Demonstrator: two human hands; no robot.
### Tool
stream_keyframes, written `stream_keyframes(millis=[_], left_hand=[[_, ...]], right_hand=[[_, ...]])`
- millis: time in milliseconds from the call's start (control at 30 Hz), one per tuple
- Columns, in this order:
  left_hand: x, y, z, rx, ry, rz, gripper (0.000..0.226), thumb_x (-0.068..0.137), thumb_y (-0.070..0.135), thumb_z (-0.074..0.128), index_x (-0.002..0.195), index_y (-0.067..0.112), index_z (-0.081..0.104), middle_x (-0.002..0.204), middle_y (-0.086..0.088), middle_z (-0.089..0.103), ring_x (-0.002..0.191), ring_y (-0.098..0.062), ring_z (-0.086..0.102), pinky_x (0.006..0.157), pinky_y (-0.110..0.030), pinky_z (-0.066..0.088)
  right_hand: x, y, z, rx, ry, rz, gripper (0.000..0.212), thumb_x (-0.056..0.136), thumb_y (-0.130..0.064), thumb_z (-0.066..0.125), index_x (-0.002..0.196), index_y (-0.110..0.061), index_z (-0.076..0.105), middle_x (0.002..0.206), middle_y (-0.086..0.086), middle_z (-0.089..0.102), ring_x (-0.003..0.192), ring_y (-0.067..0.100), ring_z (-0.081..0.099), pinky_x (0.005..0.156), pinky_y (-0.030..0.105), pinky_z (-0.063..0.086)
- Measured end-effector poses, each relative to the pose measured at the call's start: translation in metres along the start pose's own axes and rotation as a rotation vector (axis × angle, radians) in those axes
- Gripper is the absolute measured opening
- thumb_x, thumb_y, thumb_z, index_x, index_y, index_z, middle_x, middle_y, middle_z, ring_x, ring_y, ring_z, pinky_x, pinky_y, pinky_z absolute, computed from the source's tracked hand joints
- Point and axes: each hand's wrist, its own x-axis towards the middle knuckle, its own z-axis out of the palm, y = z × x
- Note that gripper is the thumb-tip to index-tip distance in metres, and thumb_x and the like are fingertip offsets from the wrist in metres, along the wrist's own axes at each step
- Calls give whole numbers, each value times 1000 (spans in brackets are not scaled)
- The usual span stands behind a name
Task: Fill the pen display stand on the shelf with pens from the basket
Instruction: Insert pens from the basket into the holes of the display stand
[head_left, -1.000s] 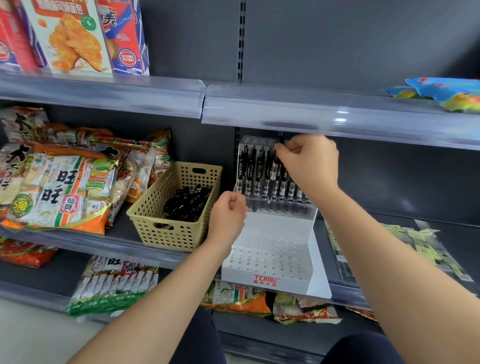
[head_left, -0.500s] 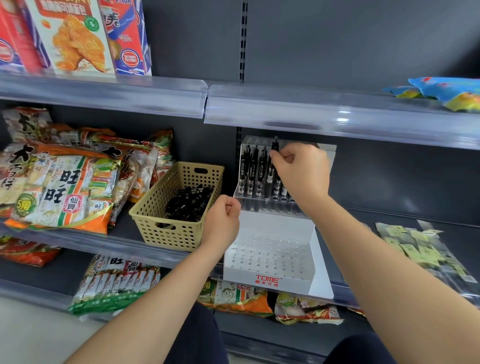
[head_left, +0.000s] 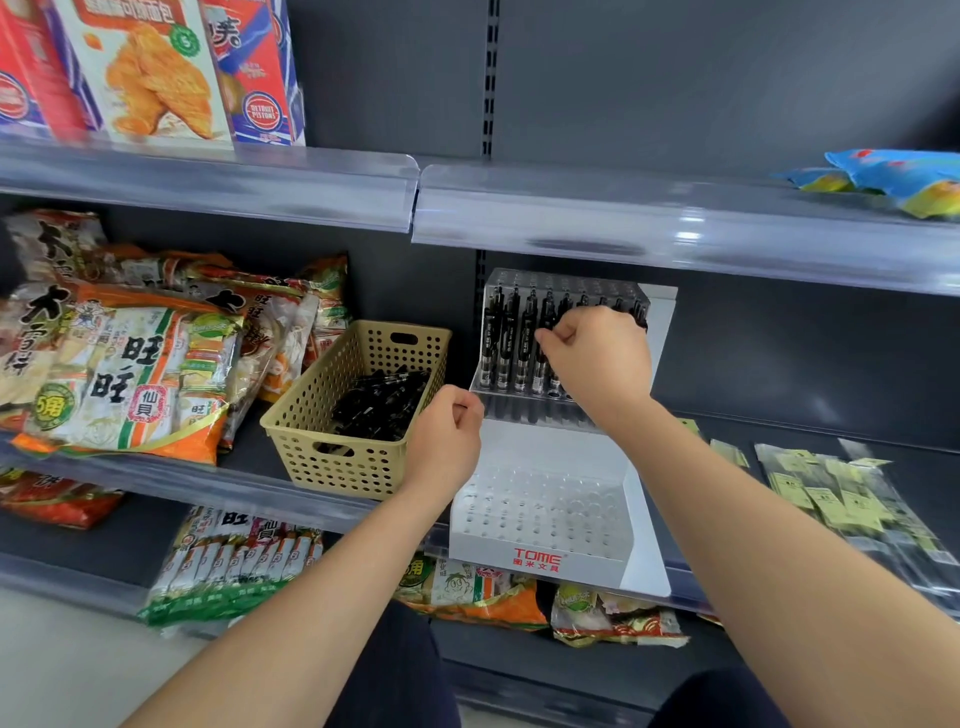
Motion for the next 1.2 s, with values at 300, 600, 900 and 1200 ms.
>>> stream_keyframes(millis=[300,600,900,1200], left_hand=[[3,-1,-1,-1,17,6,10,98,18,48,92,22,55,86,7,59,81,-13,55,75,-32,47],[25,-5,-31,92,74,24,13,98,19,48,93,23,59,85,10,59,77,-7,55,63,-23,42],[67,-42,-84,415,72,-96,28,95,6,40,105,20,62,108,-3,64,89,-21,58,64,-29,44],[110,-77,-93,867,-298,-153,37,95,19,54,131,12,55,132,-11,54,115,-27,53,91,-34,47]], right_hand=[[-10,2,5,35,-6,-14,31,90,-38,61,77,-11,67,66,4,67,63,21,62,62,30,53],[-34,-34,38,51,-157,-315,24,90,-30,59,76,-14,68,66,0,66,64,19,61,61,32,53],[-37,-64,103,-48,-488,-363,17,92,-8,47,77,-8,56,75,4,55,78,26,55,67,36,51],[-23,-81,140,-61,-581,-197,14,86,-3,48,88,-7,61,97,11,60,95,29,56,72,34,50]])
